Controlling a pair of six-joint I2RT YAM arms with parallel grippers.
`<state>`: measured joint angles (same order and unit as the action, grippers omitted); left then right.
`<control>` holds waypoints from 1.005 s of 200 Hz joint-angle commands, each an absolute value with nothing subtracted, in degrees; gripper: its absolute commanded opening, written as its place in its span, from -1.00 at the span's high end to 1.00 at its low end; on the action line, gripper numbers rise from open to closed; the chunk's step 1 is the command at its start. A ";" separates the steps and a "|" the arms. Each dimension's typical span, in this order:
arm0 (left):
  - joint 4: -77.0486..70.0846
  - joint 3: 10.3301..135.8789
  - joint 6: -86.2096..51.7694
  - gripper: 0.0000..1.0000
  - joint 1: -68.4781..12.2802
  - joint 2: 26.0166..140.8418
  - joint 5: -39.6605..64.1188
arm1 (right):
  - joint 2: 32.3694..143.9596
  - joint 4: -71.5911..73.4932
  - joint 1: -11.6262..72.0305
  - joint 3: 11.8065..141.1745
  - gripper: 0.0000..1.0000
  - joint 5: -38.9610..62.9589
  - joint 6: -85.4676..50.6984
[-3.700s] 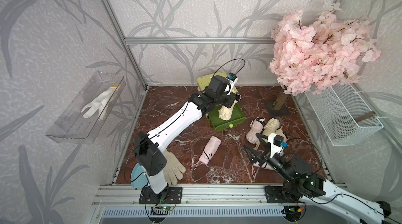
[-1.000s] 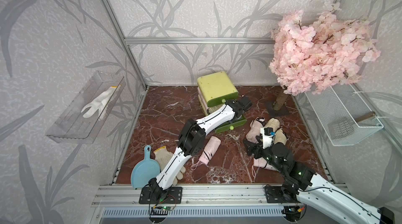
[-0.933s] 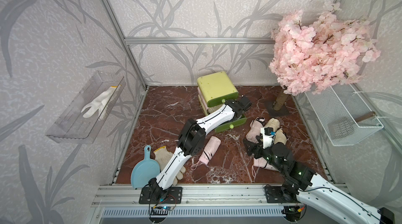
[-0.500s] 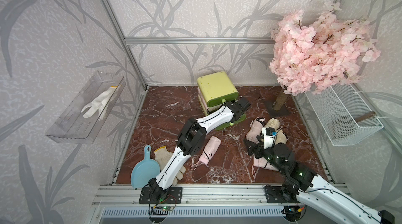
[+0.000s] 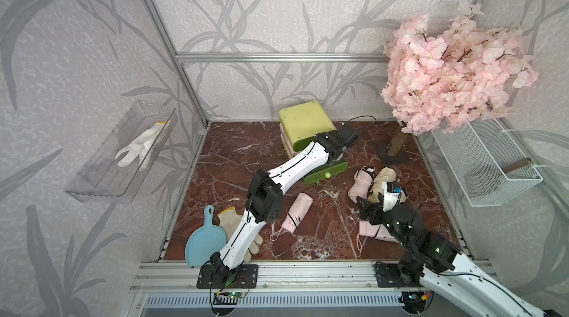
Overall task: Place the umbrella in the drawer by color
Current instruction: Place the umbrella in the drawer, then pick up the umbrella from the center of the board.
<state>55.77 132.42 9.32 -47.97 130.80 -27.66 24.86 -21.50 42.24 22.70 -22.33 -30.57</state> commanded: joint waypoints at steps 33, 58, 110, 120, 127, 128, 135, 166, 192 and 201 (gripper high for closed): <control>56.66 132.78 1.64 0.01 -47.64 117.65 -15.42 | 35.26 -28.18 24.42 27.85 -0.90 -12.06 -34.03; 49.53 120.84 -0.87 0.00 -47.98 108.84 -7.44 | 40.73 -24.35 13.60 27.20 -0.82 -3.71 -34.55; 23.03 85.97 -7.93 -0.09 -48.08 86.56 4.49 | 53.99 -17.56 5.41 30.56 -0.67 -1.84 -33.85; 19.24 81.30 -8.99 -0.12 -48.12 82.88 5.83 | 56.08 -18.12 4.73 31.68 -0.63 -4.27 -33.88; 16.64 77.85 -9.89 -0.15 -48.08 80.51 6.80 | 56.97 -18.68 4.51 32.20 -0.61 -6.43 -33.97; 16.23 77.42 -9.96 -0.15 -48.08 80.24 7.05 | 57.05 -18.79 4.45 32.23 -0.61 -6.78 -33.90; 13.55 74.54 -10.68 -0.19 -48.08 78.20 8.08 | 57.37 -19.09 4.25 32.24 -0.61 -9.01 -33.52; 7.75 68.02 -11.45 -0.24 -48.08 73.11 10.96 | 59.38 -20.20 -0.43 30.73 -0.61 -9.78 -31.75; 8.34 67.79 -10.25 -0.25 -48.08 72.51 10.59 | 63.07 -21.78 -4.37 30.56 -0.61 -3.93 -33.43; 8.39 67.69 -10.15 -0.26 -48.08 72.40 10.56 | 63.39 -21.13 -4.73 30.39 -0.60 -3.01 -33.49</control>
<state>12.08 68.16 -10.13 -48.01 73.30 9.10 61.95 -19.84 -3.07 30.87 -6.37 -32.86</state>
